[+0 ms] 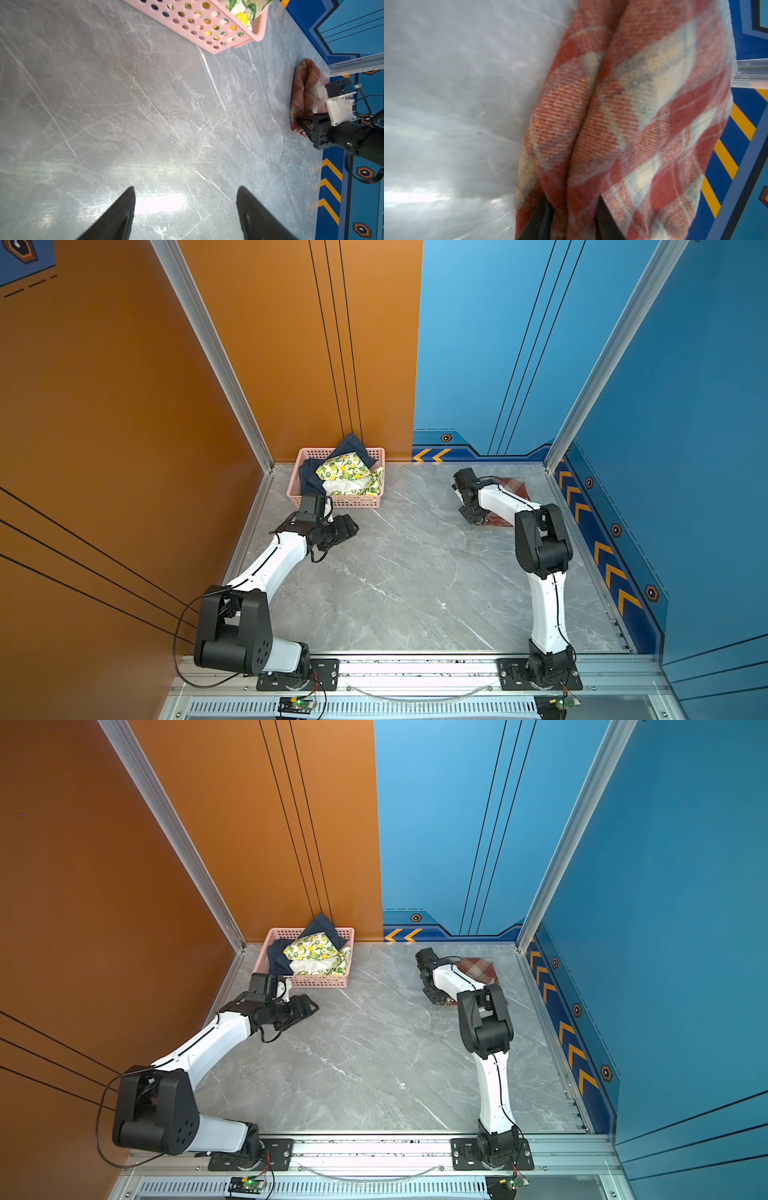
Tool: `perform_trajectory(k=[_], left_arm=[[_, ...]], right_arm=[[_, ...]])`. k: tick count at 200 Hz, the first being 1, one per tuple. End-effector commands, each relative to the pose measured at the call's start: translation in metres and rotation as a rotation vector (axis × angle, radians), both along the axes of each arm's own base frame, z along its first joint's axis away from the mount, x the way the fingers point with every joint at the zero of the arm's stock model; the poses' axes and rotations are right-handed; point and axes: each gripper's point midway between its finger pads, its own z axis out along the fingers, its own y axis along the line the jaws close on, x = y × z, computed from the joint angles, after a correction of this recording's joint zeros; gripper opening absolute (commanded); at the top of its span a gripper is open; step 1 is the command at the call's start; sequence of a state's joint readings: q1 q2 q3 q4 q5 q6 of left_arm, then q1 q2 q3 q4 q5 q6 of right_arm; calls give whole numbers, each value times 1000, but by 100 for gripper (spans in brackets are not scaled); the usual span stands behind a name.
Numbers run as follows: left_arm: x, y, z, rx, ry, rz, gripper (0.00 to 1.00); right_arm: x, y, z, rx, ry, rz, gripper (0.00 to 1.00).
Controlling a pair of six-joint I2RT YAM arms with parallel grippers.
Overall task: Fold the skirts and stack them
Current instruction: 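Place the folded plaid skirt at the far table corner with the right gripper, then release the plaid skirt with the right gripper while the left reaches into the basket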
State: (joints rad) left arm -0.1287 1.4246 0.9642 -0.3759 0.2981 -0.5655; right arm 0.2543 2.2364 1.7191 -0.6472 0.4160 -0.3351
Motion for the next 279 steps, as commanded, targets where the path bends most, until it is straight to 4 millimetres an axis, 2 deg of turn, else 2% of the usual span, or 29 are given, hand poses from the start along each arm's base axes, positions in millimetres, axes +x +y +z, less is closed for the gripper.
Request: perform_trajectory(k=[1,16,20,23,41,105,120,131,146,164,175,178,180,191,215,241,257,279], left_arm=[[5,4,7,55,-9,-3,77],[8,5,7,69,-12,-1,77],[16,5,20,69,-43,2,77],[18,5,21,70,-47,3,77],[26,4,26,85,-60,6,77],[59,2,47,146,-103,-2,77],[70,5,55,184,-121,-2,77],[78,9,60,222,-127,1,78],[94,13,67,261,-151,7,78],[114,21,72,314,-165,20,79],[127,26,72,366,-166,25,79],[130,28,73,381,-166,29,79],[132,30,72,390,-164,31,80],[143,41,71,451,-164,69,80],[167,69,69,472,-162,150,82],[189,91,65,427,-158,210,82],[201,102,62,401,-158,237,83],[218,120,55,358,-155,273,83]], right_arm=[[8,-18,-27,0,52,4,30],[16,-30,-30,6,54,1,31],[16,-33,-32,7,58,-1,31],[24,-35,-25,12,35,-6,31],[35,-47,-22,31,15,-21,31],[60,-68,-14,-4,-52,-26,33],[65,-74,0,-8,-93,-55,40],[68,-72,18,19,-137,-76,51],[69,-65,49,90,-214,-98,69],[66,-50,93,170,-336,-124,82],[61,-39,119,226,-404,-146,86],[55,-37,110,234,-385,-153,86],[52,-35,123,250,-409,-158,87],[40,-20,141,322,-450,-178,88],[11,18,165,539,-521,-221,93],[-13,45,187,746,-624,-303,96],[-19,68,195,823,-655,-279,96],[-18,103,208,840,-674,-182,96]])
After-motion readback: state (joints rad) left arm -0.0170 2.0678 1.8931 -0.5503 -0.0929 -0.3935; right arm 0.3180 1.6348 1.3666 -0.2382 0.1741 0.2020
